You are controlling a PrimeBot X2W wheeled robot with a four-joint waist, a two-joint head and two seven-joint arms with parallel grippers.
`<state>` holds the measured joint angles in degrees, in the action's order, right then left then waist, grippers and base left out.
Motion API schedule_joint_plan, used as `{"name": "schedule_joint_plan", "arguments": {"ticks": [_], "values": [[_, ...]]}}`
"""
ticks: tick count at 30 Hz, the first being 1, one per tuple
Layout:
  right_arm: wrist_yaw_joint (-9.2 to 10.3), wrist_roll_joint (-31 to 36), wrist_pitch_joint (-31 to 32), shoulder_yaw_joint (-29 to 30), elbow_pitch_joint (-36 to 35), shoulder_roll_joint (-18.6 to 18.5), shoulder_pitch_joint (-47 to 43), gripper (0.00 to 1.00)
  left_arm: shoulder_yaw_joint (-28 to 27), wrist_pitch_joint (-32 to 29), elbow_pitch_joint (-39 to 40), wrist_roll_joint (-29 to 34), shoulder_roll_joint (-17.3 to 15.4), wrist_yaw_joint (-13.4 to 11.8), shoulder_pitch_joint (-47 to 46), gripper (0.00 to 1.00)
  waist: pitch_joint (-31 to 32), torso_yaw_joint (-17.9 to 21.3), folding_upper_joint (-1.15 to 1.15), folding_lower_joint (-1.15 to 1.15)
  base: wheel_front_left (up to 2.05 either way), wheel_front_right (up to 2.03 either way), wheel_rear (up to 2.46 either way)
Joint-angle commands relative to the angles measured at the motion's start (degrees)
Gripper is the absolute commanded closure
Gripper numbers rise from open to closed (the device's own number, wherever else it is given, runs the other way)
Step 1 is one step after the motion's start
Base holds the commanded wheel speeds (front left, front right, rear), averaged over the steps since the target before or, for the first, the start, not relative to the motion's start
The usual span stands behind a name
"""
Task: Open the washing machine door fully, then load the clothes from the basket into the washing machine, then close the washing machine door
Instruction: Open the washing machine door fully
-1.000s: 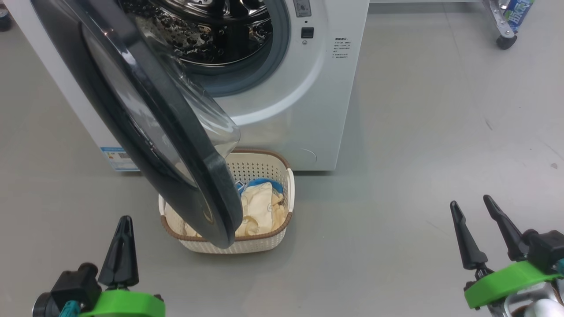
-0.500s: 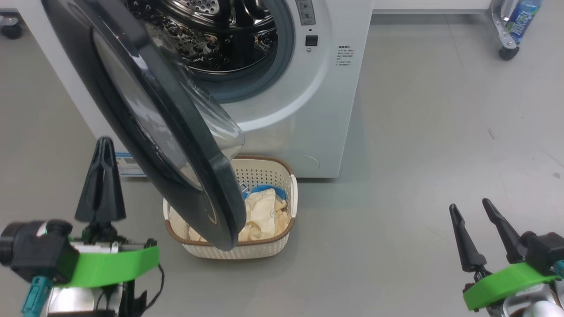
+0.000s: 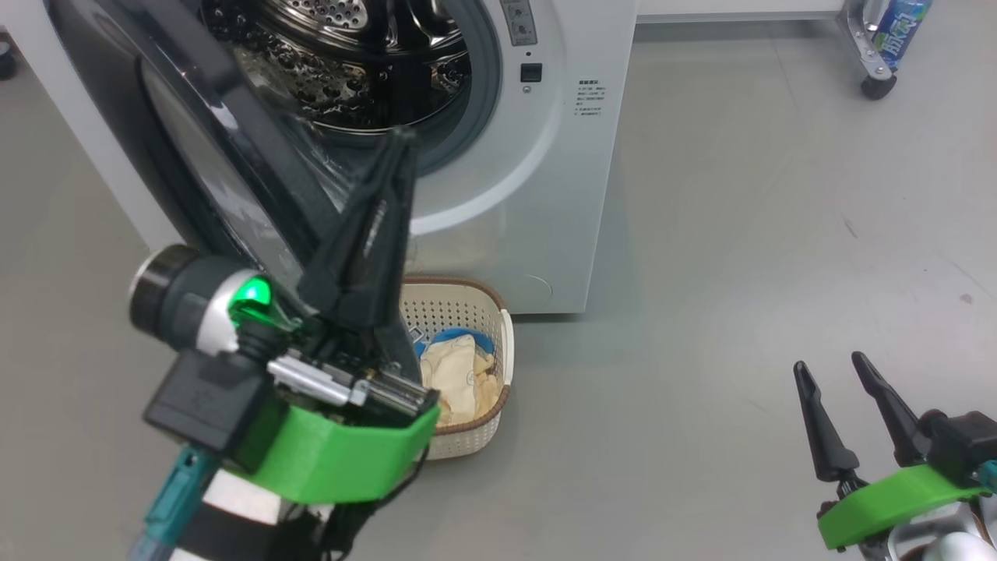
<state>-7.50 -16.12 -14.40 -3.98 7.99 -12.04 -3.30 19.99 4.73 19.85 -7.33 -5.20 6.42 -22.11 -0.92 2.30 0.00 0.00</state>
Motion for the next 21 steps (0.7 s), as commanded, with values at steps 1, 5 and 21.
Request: {"name": "schedule_joint_plan", "arguments": {"ticks": [1,5,21], "values": [[0.01,-0.1,-0.6,-0.7,-1.7,-1.0,2.2,0.00,-1.1,-0.4,1.9,-0.3,-0.4,0.2,-2.1,1.00,-0.1,0.1,0.00,0.00,0.00,0.00,0.00],[0.01,-0.1,-0.6,-0.6,-1.7,-0.9,2.0,0.00,3.9,-0.2,0.4,-1.4,0.7,0.3,0.1,1.00,-0.5,0.1,0.00,0.00,0.00,0.00,0.00],[0.01,-0.7,-0.6,-1.5,-1.5,-1.2,3.5,0.00,15.4,4.0,-11.3,-5.1,2.0,-0.1,6.6,1.00,-3.3,-1.2,0.00,0.00,0.00,0.00,0.00]]}}
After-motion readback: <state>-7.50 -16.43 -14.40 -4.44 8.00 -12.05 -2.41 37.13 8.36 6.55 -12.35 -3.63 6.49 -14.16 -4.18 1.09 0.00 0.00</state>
